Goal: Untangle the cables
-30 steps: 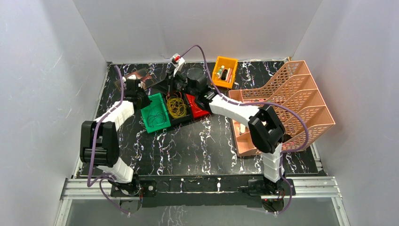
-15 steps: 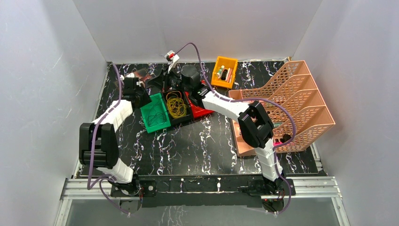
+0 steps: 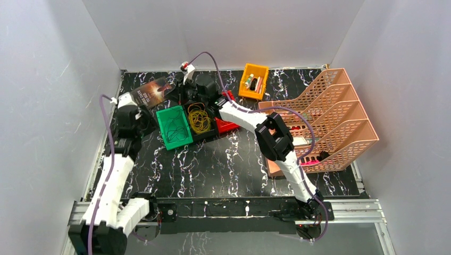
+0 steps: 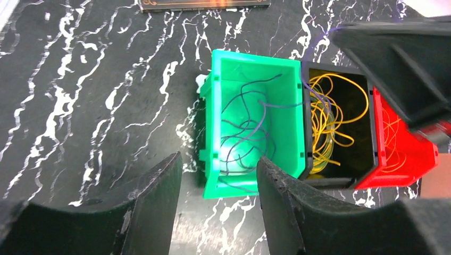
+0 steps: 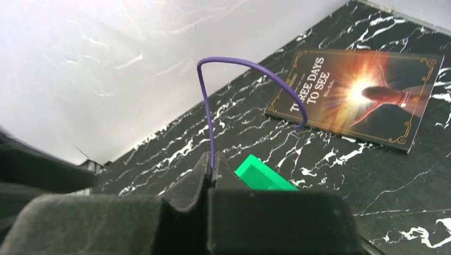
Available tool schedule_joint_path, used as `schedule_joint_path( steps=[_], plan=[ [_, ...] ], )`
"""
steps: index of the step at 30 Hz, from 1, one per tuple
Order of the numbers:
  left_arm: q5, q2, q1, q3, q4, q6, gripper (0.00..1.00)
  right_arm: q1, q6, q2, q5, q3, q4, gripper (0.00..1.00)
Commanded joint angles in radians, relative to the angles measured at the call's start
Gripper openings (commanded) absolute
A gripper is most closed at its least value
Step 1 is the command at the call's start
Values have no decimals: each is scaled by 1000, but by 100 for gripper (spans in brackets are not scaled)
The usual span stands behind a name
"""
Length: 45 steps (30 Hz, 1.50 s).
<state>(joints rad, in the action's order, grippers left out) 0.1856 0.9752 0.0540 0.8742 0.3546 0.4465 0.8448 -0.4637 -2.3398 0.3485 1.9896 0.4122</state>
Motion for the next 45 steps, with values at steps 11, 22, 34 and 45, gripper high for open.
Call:
schedule_joint_path(
  steps=[11,22,34,45],
  plan=[
    [75,-247,-8,-64,107,-99,55,104,263,-38,-153,-8,-222,0],
    [85,-270,-8,-90,107,-112,57,137,280,-121,-342,125,-472,0],
    [94,-274,-9,-110,107,-117,61,151,313,-151,-295,142,-539,11],
    [98,-273,-8,-114,101,-120,64,162,344,-9,-308,46,-499,39]
  ],
)
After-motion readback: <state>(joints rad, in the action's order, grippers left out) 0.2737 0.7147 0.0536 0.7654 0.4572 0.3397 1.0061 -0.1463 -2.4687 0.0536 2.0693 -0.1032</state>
